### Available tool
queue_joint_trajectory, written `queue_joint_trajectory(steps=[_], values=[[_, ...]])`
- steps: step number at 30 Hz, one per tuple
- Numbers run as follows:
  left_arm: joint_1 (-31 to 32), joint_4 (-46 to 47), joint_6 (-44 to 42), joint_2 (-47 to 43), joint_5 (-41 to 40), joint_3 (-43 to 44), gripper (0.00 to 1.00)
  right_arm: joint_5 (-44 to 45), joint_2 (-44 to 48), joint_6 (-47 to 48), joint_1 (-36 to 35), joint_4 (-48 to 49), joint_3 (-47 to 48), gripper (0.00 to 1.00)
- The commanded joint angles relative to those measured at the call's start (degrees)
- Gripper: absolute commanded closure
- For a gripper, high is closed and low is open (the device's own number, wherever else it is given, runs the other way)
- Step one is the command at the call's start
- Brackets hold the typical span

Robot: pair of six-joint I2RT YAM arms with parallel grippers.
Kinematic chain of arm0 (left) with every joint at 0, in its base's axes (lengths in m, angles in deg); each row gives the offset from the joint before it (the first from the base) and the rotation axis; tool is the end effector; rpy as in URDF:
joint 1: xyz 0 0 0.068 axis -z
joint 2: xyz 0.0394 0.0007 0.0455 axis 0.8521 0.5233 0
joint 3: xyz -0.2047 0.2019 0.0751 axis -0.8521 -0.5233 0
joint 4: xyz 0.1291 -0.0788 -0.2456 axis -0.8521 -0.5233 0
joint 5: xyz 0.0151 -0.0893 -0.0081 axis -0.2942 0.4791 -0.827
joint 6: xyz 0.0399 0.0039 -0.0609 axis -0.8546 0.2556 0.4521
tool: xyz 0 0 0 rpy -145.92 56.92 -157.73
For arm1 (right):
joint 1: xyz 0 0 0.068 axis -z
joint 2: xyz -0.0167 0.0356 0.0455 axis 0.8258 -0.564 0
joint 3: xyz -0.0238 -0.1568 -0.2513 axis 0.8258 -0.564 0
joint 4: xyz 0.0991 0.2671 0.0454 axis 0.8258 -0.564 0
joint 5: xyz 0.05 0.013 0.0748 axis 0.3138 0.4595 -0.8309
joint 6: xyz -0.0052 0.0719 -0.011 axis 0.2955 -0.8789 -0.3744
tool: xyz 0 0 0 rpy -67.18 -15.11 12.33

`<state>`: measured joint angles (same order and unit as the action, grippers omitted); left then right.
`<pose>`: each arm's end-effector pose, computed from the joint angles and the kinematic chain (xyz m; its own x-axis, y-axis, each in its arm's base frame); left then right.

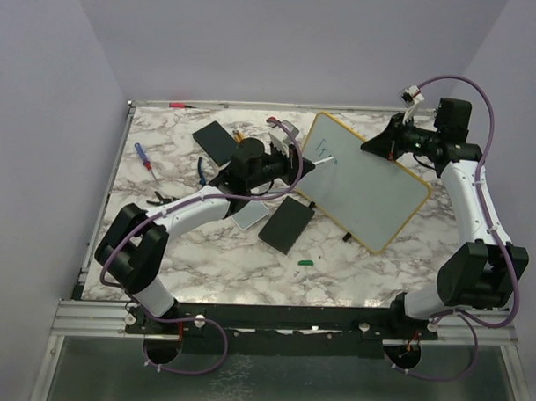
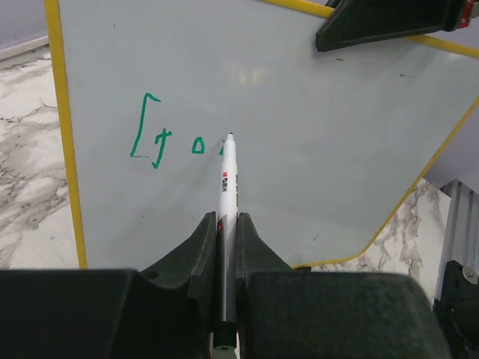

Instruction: Write a sentence on the whiteboard

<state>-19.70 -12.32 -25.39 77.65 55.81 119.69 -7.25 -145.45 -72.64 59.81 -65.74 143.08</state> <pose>0.3221 -0.2841 0.2998 -0.3017 -0.1049 -0.9476 0.7948 0.5212 -0.3108 0.3657 0.0232 0.3741 -0.4766 -0.0389 -0.8782 -0.6996 0.6217 0.3522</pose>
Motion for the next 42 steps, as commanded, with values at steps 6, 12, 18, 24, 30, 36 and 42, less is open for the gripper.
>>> queue_joint_trajectory(steps=[6, 12, 18, 24, 30, 36, 42], values=[[2.58, 1.65, -0.28, -3.65, 1.70, -2.21, 1.00, -2.24, -0.97, 0.40, -0.71, -5.06, -0.82, 0.99], [4.27, 1.80, 0.54, -0.53, 0.09, -0.50, 1.00, -2.38, -0.88, 0.49, -0.71, -5.12, -0.82, 0.99], [4.85, 2.00, 0.73, 1.89, -1.14, 1.13, 1.00, -2.27, -0.83, 0.49, -0.71, -5.13, -0.82, 0.99], [4.86, 2.65, 0.88, 2.99, -2.94, 1.87, 1.00, -2.36, -0.87, 0.49, -0.71, -5.04, -0.82, 0.99], [4.86, 3.67, 1.16, 3.37, -3.91, 2.31, 1.00, -2.39, -0.94, 0.49, -0.71, -5.04, -0.93, 0.99], [4.85, 4.11, 1.32, 3.13, -4.99, 1.98, 1.00, -2.29, -0.97, 0.49, -0.67, -5.04, -0.91, 0.99], [4.65, 4.10, 1.07, 1.97, -5.99, 0.29, 1.00, -2.29, -0.93, 0.49, -0.72, -5.04, -1.00, 0.99]])
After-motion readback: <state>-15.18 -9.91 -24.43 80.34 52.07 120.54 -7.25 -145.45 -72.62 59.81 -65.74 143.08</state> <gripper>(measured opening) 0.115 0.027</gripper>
